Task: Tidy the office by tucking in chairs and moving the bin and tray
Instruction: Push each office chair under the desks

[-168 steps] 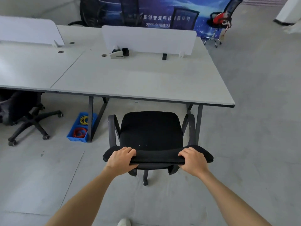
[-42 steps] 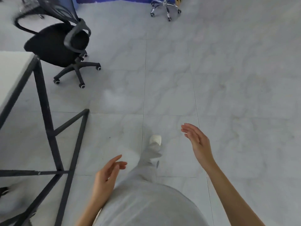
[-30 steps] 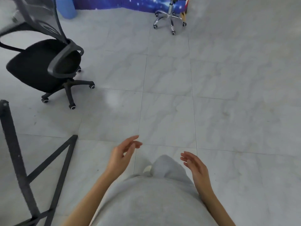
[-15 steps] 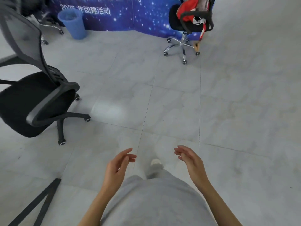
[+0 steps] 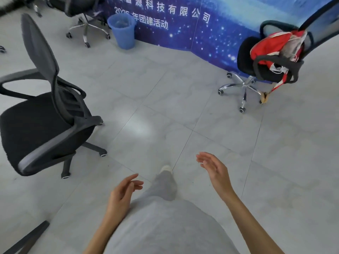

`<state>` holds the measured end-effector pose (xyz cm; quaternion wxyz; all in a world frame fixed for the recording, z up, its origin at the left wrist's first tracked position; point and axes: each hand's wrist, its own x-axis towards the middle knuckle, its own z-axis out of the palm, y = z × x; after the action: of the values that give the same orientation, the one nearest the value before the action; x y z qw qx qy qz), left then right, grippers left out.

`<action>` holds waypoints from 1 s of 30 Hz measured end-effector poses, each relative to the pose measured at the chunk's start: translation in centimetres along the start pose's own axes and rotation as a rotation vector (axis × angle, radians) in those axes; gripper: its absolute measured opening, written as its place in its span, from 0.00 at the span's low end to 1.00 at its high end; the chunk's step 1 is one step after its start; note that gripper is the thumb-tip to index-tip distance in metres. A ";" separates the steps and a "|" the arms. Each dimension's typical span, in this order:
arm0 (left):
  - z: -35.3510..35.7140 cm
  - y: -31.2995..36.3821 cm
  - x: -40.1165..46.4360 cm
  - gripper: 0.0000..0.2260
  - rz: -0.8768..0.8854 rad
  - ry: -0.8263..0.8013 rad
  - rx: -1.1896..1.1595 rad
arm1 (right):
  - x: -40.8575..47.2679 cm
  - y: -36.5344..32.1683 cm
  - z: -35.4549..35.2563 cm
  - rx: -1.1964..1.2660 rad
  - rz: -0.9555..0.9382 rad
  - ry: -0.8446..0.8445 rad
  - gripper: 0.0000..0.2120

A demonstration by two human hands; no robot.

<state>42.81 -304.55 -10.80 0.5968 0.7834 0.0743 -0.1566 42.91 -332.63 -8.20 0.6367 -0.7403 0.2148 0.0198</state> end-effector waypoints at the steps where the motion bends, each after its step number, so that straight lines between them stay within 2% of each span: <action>1: 0.6 1.9 2.9 0.14 0.024 -0.005 0.013 | 1.9 -0.4 -0.1 0.000 0.027 0.012 0.12; 8: 4.6 15.5 22.2 0.16 0.164 -0.141 0.105 | 14.3 -3.8 -0.8 -0.014 0.117 0.017 0.12; 15: 6.3 22.5 38.9 0.15 0.180 -0.064 0.033 | 33.1 -8.3 0.3 -0.048 0.085 -0.096 0.11; 17: 6.0 23.0 42.8 0.16 0.128 0.014 0.019 | 40.1 -10.8 1.5 -0.085 0.050 -0.205 0.14; 23: 3.0 23.1 48.2 0.17 -0.102 0.424 -0.116 | 57.3 -23.5 9.6 -0.171 -0.103 -0.620 0.15; 27: 1.5 22.7 49.8 0.16 -0.221 0.717 -0.206 | 64.2 -29.9 17.2 -0.217 -0.213 -0.884 0.13; 30: 0.1 22.3 51.8 0.19 -0.263 0.903 -0.273 | 68.0 -32.4 23.3 -0.251 -0.268 -1.031 0.13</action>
<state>98.25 -314.43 -7.81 0.5775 0.6717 0.4437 0.1360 121.40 -327.25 -2.91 0.5630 -0.7259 -0.2253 0.3245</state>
